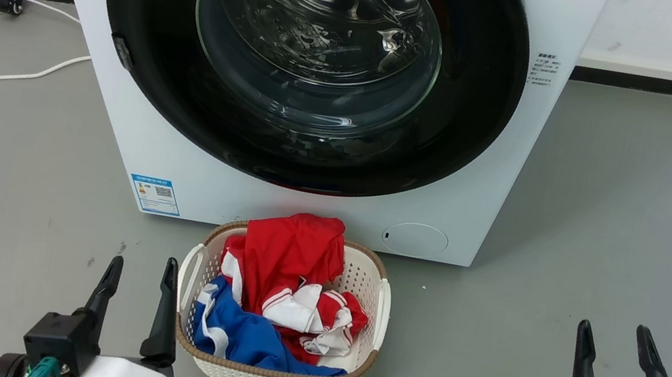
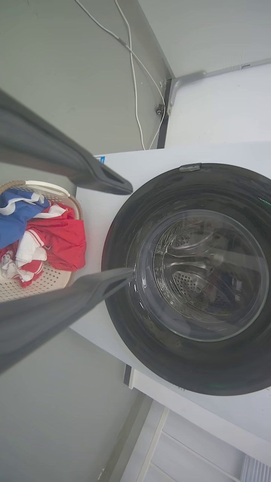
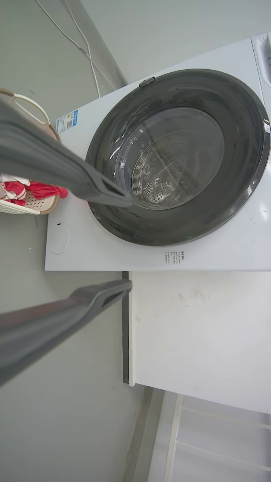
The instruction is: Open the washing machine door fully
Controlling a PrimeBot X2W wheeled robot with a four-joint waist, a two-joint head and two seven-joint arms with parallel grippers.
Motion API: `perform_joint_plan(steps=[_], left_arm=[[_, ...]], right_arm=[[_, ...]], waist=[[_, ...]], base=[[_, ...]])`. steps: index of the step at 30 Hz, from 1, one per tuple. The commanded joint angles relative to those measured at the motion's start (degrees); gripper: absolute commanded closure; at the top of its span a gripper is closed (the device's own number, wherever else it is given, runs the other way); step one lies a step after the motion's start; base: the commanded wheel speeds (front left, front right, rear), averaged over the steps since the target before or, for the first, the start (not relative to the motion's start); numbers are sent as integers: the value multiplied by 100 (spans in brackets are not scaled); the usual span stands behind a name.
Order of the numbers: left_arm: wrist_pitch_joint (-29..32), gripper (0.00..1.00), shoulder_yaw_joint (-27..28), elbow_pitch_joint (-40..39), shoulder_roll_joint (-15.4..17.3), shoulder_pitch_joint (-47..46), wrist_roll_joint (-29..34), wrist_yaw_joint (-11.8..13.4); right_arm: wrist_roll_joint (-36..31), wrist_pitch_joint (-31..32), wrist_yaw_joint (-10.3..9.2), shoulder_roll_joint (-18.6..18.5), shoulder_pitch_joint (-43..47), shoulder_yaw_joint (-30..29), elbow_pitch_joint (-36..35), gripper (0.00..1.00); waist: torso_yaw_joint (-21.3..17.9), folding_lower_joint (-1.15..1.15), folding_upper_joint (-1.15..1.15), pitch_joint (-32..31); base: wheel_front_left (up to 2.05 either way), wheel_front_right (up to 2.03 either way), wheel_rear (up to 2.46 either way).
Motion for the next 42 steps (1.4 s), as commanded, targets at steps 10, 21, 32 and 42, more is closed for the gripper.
perform_joint_plan(steps=[10, 21, 32, 42], left_arm=[[-152, 0, 8, 5, -24, 82, 472, -7], [-250, 0, -40, 70, -26, 130, 712, 98], [-243, 0, -40, 171, -27, 151, 560, 156], [-243, 0, -37, 202, -27, 129, 569, 166]], right_arm=[[-212, -167, 12, -16, 150, 43, -52, 0], [-472, -262, 7, -15, 225, 66, -23, 0], [-298, -258, 7, -15, 236, 15, 87, 0], [-286, -258, 7, -15, 229, 18, 146, 0]], waist=[[-16, 0, 0, 14], [-11, 0, 0, 21], [-28, 0, 0, 28], [-22, 0, 0, 30]], base=[[0, 0, 0], [0, 0, 0], [0, 0, 0], [0, 0, 0]])
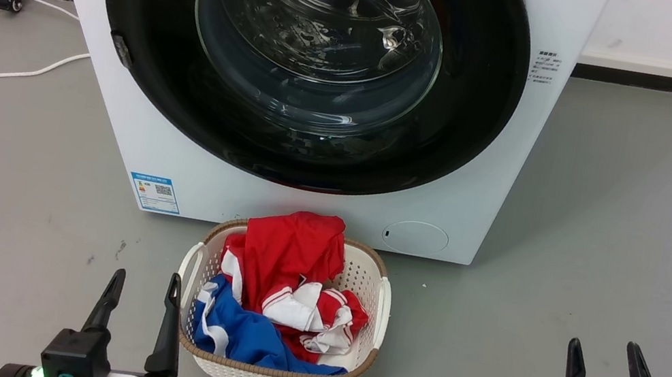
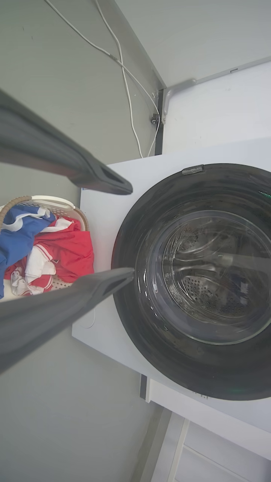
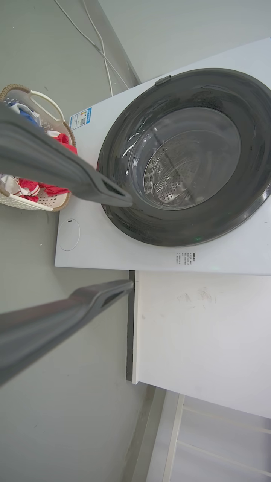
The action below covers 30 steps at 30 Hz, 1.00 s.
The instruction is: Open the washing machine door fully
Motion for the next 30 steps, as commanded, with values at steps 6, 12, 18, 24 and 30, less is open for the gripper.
perform_joint_plan(steps=[6, 12, 18, 24, 30], left_arm=[[-16, 0, 22, -1, -3, 32, 29, 28], [-16, 0, 26, -7, -3, 50, 43, 24], [-16, 0, 6, -6, -3, 40, 54, 28], [-16, 0, -8, -3, -3, 68, 66, 41], [-16, 0, -2, -3, -3, 79, 87, 43]], right_arm=[[-35, -14, -1, -13, 3, 17, -13, 100], [327, -14, -1, -14, -44, -46, -47, 100], [1554, -14, -1, -11, -157, -118, 82, 100], [3343, -13, -1, -10, -206, -102, 241, 100], [5563, -13, -1, -20, -115, 453, 276, 100]], waist=[[-4, 0, 0, -12], [-15, 0, 0, -24], [-11, 0, 0, -35], [-9, 0, 0, -58], [-8, 0, 0, -76]], base=[[0, 0, 0], [0, 0, 0], [0, 0, 0], [0, 0, 0], [0, 0, 0]])
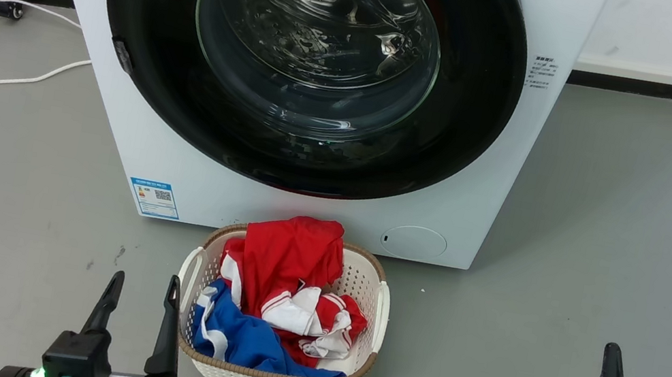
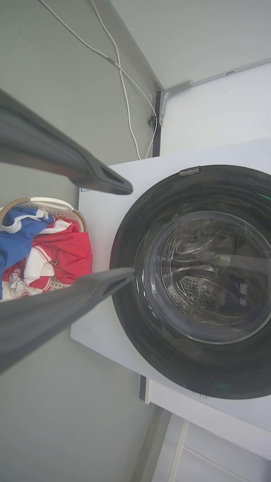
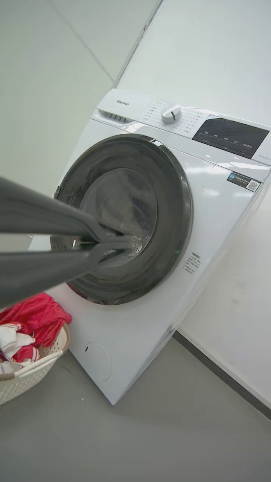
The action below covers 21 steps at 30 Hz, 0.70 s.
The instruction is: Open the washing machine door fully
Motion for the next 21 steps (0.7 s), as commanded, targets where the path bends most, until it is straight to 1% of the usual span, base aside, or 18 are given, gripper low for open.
perform_joint_plan(steps=[1, 4, 8, 13, 18, 21], left_arm=[[-16, 0, 6, -5, -3, 56, 53, 23], [-16, 0, 11, -15, -1, 55, 58, 19], [-16, 0, 22, -23, -1, 43, 90, 16], [-16, 0, 41, -23, -2, 36, 103, 23], [-16, 0, 66, -37, -1, 27, 143, 23], [-16, 0, 81, -55, -1, 5, 151, 28]], right_arm=[[434, -12, 0, -26, 39, 90, -67, 100], [1167, -12, 0, -33, 100, 263, -159, 100], [2133, 204, 0, -245, 183, 408, -355, 100], [3199, 643, 1, -400, 306, 313, -548, 100], [3978, 1186, 1, -345, 402, 87, -581, 100], [4211, 1505, 1, -296, 457, -39, -545, 100]], waist=[[-1, 0, 0, -1], [3, 0, 0, 5], [10, 0, 0, 20], [19, 0, 0, 42], [33, 0, 0, 70], [46, 0, 0, 93]], base=[[0, 0, 0], [0, 0, 0], [0, 0, 0], [0, 0, 0], [0, 0, 0], [0, 0, 0]])
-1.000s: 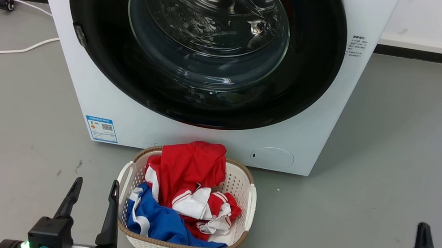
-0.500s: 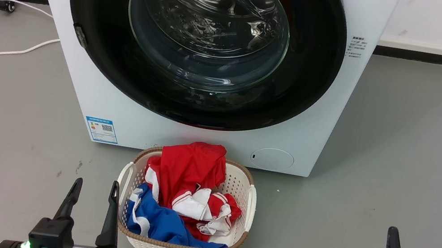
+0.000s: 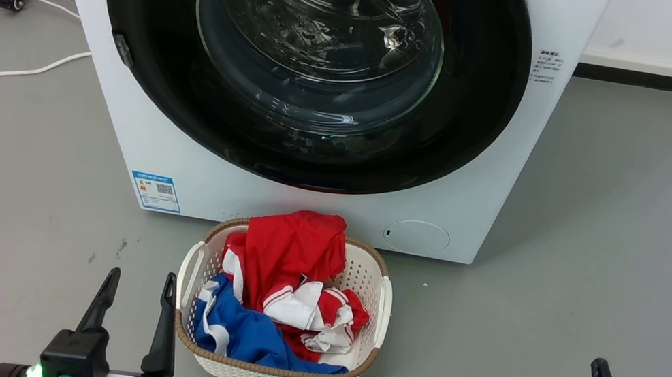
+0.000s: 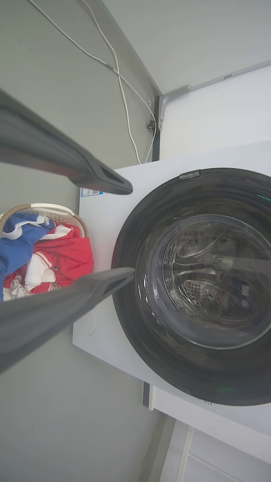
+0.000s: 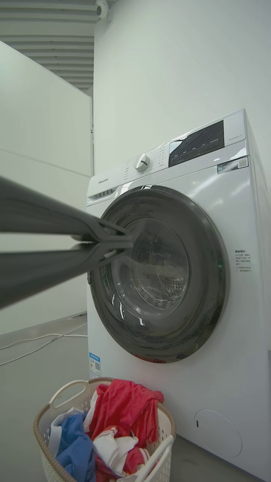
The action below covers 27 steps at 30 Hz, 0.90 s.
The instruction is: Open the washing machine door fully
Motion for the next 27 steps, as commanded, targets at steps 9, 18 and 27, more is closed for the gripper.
perform_joint_plan(steps=[9, 18, 27], left_arm=[[-16, 0, 30, -109, -1, -121, 120, 31], [-16, 0, 11, -209, -2, -417, 151, 53], [-16, 0, -90, -397, -1, -944, 214, 89]], right_arm=[[62, 508, 2, 185, -149, -507, 217, 100], [30, 784, 2, -11, -1158, -1358, 700, 100], [-124, 1227, 2, -763, -3063, -2001, 1678, 100]], waist=[[63, 0, 0, 189], [171, 0, 0, 699], [366, 0, 0, 1584]], base=[[0, 0, 0], [0, 0, 0], [0, 0, 0]])
